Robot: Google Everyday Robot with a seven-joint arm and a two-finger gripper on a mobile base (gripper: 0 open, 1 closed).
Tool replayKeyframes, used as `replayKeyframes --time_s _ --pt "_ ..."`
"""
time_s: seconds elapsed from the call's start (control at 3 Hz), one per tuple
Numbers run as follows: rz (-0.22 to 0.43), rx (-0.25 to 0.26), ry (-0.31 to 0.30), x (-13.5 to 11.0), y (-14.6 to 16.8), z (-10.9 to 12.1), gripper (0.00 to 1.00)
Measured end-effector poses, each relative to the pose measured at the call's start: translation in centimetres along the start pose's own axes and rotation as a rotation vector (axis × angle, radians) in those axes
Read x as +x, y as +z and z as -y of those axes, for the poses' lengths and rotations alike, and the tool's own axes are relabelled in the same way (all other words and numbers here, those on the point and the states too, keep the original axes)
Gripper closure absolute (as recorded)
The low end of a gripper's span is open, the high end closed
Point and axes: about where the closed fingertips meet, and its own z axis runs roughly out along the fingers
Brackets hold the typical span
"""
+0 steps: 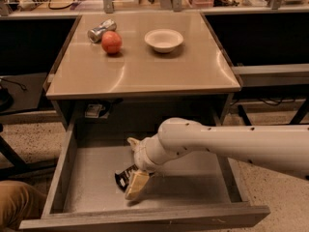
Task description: Pick rxbar chocolate from top drawer and place on counter
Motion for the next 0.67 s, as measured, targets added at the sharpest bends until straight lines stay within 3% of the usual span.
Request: replayKeyframes --time_s 0.67 --pt "-0.084 0.045 -0.025 1.19 2.12 0.23 0.00"
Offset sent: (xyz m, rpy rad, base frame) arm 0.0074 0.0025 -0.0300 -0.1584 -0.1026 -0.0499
